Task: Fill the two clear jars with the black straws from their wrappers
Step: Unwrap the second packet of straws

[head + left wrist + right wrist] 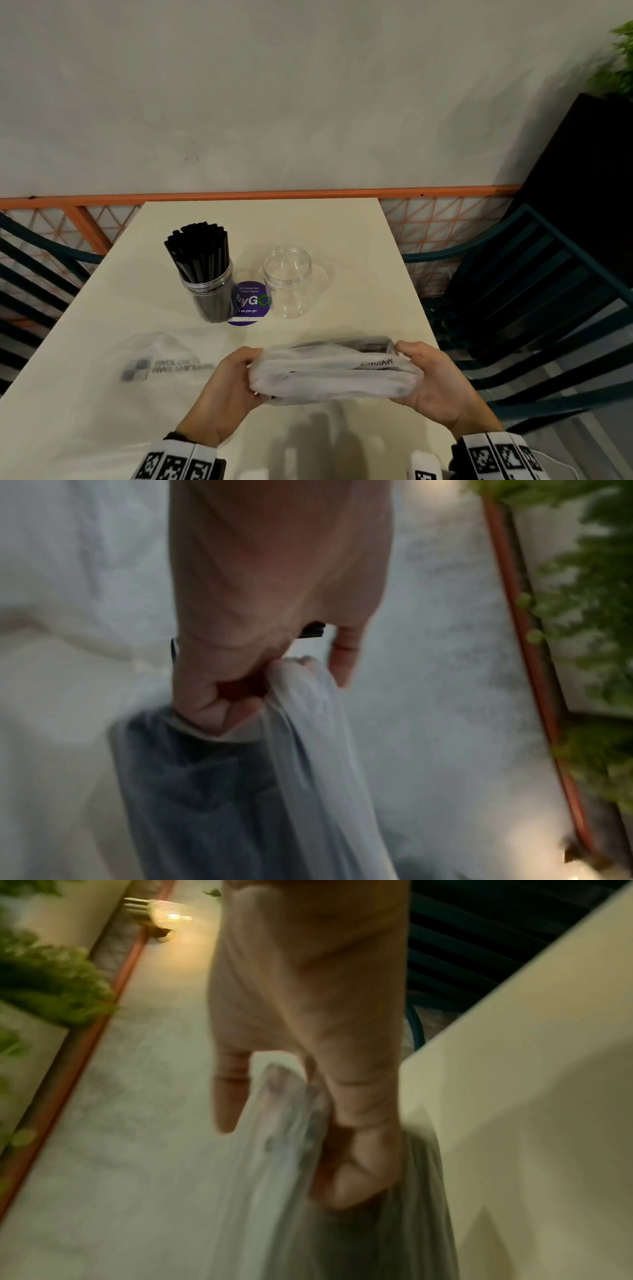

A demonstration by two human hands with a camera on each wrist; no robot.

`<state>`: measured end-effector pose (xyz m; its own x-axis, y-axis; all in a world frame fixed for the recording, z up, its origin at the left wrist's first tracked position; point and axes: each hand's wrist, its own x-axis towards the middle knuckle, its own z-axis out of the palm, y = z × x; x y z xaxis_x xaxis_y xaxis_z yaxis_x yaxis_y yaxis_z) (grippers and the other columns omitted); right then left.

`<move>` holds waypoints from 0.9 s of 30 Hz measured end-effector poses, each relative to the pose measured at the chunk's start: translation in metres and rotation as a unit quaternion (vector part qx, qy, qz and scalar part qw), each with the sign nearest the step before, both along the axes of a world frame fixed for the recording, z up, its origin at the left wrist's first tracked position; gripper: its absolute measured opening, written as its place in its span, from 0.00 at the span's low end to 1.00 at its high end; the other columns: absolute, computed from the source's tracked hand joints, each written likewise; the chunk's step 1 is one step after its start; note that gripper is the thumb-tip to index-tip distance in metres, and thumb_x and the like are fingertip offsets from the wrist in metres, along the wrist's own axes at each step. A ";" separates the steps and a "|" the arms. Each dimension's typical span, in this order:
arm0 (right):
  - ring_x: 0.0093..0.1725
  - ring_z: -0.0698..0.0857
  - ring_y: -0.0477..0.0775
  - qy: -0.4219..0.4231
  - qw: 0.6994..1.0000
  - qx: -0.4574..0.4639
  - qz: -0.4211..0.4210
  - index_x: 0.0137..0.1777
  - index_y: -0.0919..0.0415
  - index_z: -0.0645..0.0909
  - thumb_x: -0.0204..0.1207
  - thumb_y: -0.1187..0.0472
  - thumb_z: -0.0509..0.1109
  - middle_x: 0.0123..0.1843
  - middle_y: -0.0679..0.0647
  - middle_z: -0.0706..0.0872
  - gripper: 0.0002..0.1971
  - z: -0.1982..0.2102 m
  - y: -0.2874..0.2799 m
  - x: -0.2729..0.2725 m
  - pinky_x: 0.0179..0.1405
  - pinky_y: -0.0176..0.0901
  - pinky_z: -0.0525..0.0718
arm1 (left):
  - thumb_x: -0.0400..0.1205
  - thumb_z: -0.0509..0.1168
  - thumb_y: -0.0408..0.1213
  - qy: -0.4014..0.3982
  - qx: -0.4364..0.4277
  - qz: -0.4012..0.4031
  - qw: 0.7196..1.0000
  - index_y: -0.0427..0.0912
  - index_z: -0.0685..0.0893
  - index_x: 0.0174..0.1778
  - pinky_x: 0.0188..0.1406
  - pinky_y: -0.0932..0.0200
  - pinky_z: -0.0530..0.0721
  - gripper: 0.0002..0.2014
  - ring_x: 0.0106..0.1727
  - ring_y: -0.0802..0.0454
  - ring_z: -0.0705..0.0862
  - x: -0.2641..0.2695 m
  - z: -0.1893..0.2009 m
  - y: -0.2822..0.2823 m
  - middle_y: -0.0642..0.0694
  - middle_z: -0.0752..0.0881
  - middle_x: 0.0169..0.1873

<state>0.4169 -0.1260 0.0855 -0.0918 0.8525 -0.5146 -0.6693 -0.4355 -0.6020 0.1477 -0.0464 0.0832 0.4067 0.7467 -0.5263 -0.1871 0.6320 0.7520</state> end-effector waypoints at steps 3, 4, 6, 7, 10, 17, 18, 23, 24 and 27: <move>0.42 0.84 0.60 -0.162 0.986 0.022 0.017 0.51 0.55 0.71 0.62 0.72 0.76 0.46 0.64 0.84 0.23 -0.002 -0.005 0.004 0.37 0.49 0.86 | 0.62 0.74 0.39 0.147 0.096 -0.060 0.983 0.42 0.74 0.51 0.33 0.58 0.77 0.23 0.40 0.45 0.79 0.003 -0.002 -0.005 0.40 0.82 0.43; 0.41 0.82 0.58 -0.284 0.958 0.023 0.036 0.53 0.55 0.68 0.69 0.74 0.70 0.46 0.62 0.81 0.19 -0.003 -0.005 0.001 0.37 0.45 0.84 | 0.66 0.74 0.38 0.197 0.132 -0.081 0.968 0.44 0.72 0.52 0.32 0.60 0.78 0.22 0.41 0.45 0.79 0.006 -0.004 -0.006 0.40 0.81 0.45; 0.39 0.78 0.52 -0.527 0.849 0.015 0.031 0.52 0.55 0.69 0.77 0.72 0.62 0.45 0.56 0.77 0.11 -0.005 -0.002 -0.008 0.31 0.35 0.78 | 0.73 0.72 0.34 0.265 0.187 -0.101 0.941 0.44 0.70 0.54 0.34 0.65 0.81 0.19 0.43 0.48 0.80 0.013 -0.004 -0.010 0.42 0.79 0.46; 0.38 0.78 0.51 -0.601 0.799 0.021 0.019 0.50 0.55 0.70 0.77 0.70 0.62 0.45 0.55 0.78 0.09 -0.008 0.002 -0.011 0.30 0.34 0.76 | 0.73 0.72 0.33 0.282 0.206 -0.106 0.931 0.44 0.69 0.55 0.36 0.66 0.82 0.20 0.45 0.51 0.80 0.016 -0.005 -0.011 0.44 0.78 0.46; 0.35 0.77 0.50 -0.657 0.753 0.032 -0.021 0.45 0.57 0.71 0.78 0.69 0.62 0.41 0.57 0.80 0.07 -0.012 0.006 -0.013 0.29 0.36 0.73 | 0.71 0.73 0.35 0.322 0.222 -0.115 0.913 0.46 0.69 0.55 0.38 0.66 0.82 0.22 0.45 0.53 0.80 0.017 -0.006 -0.007 0.44 0.79 0.46; 0.33 0.72 0.50 -0.715 0.688 0.108 0.051 0.33 0.45 0.63 0.80 0.65 0.56 0.32 0.47 0.72 0.17 -0.004 -0.009 -0.010 0.30 0.33 0.69 | 0.74 0.68 0.35 0.471 0.267 0.020 0.840 0.38 0.70 0.51 0.40 0.54 0.72 0.16 0.42 0.39 0.76 0.013 -0.010 0.001 0.41 0.69 0.48; 0.39 0.73 0.50 -0.725 0.661 0.147 0.124 0.35 0.39 0.68 0.80 0.64 0.54 0.37 0.45 0.72 0.17 -0.004 -0.010 -0.012 0.35 0.31 0.71 | 0.75 0.67 0.34 0.476 0.272 0.036 0.836 0.36 0.70 0.49 0.39 0.54 0.71 0.13 0.41 0.39 0.75 0.012 -0.009 0.002 0.40 0.70 0.47; 0.50 0.73 0.50 -0.704 0.633 0.126 0.297 0.75 0.42 0.68 0.83 0.66 0.52 0.54 0.53 0.72 0.24 -0.010 -0.011 -0.023 0.47 0.30 0.72 | 0.75 0.66 0.29 0.447 0.313 0.002 0.838 0.38 0.68 0.44 0.28 0.61 0.74 0.11 0.30 0.47 0.78 0.011 -0.007 0.002 0.45 0.77 0.26; 0.50 0.73 0.49 -0.711 0.635 0.123 0.277 0.76 0.45 0.67 0.83 0.62 0.54 0.53 0.52 0.71 0.23 -0.011 -0.009 -0.027 0.45 0.29 0.71 | 0.74 0.67 0.28 0.432 0.323 -0.014 0.842 0.41 0.67 0.43 0.29 0.60 0.76 0.13 0.31 0.44 0.79 0.013 -0.006 0.000 0.44 0.78 0.26; 0.57 0.76 0.50 -0.731 0.634 0.102 0.230 0.74 0.51 0.68 0.79 0.55 0.64 0.58 0.52 0.77 0.23 -0.012 -0.003 -0.033 0.52 0.34 0.74 | 0.73 0.63 0.25 0.409 0.392 -0.114 0.816 0.51 0.64 0.35 0.32 0.64 0.76 0.17 0.33 0.48 0.77 0.016 -0.009 -0.007 0.44 0.78 0.33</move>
<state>0.3836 -0.1286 0.0737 0.0923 0.9712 -0.2195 0.8395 -0.1944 -0.5074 0.1639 -0.0534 0.0740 0.3344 0.9383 -0.0884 0.6351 -0.1551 0.7567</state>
